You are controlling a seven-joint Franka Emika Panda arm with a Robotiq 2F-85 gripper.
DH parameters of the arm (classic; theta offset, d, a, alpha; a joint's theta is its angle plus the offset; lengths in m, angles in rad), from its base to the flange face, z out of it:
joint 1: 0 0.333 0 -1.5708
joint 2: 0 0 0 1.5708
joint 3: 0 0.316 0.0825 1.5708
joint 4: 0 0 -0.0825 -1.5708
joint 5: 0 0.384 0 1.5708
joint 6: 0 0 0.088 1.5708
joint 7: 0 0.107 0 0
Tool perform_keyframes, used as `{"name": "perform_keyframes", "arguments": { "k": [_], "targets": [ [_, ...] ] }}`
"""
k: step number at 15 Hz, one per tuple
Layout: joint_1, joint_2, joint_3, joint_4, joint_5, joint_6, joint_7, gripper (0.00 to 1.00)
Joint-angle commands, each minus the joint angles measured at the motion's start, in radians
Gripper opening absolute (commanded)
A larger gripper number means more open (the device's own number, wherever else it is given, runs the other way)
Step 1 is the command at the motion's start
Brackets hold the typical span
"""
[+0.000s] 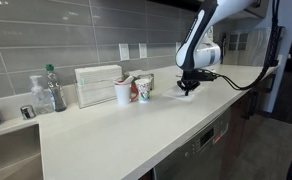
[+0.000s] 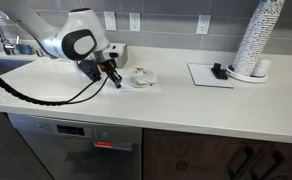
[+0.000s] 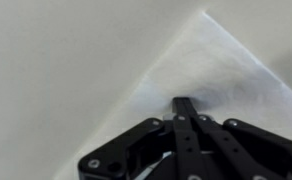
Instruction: Slide the white paper towel and everything on it forward then turn it ninety degrees clockwise
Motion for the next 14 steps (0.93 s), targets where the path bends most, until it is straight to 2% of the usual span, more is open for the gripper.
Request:
{"name": "perform_keyframes", "arguments": {
  "k": [1, 6, 11, 14],
  "targets": [
    [-0.011, -0.008, 0.047, -0.016, -0.065, -0.103, 0.088, 0.00],
    [-0.023, -0.024, 0.109, 0.008, -0.076, -0.226, 0.165, 0.00],
    [-0.040, -0.028, 0.153, 0.030, -0.061, -0.278, 0.221, 0.00],
    [-0.058, -0.070, 0.170, 0.019, -0.053, -0.298, 0.214, 0.00]
  ]
}}
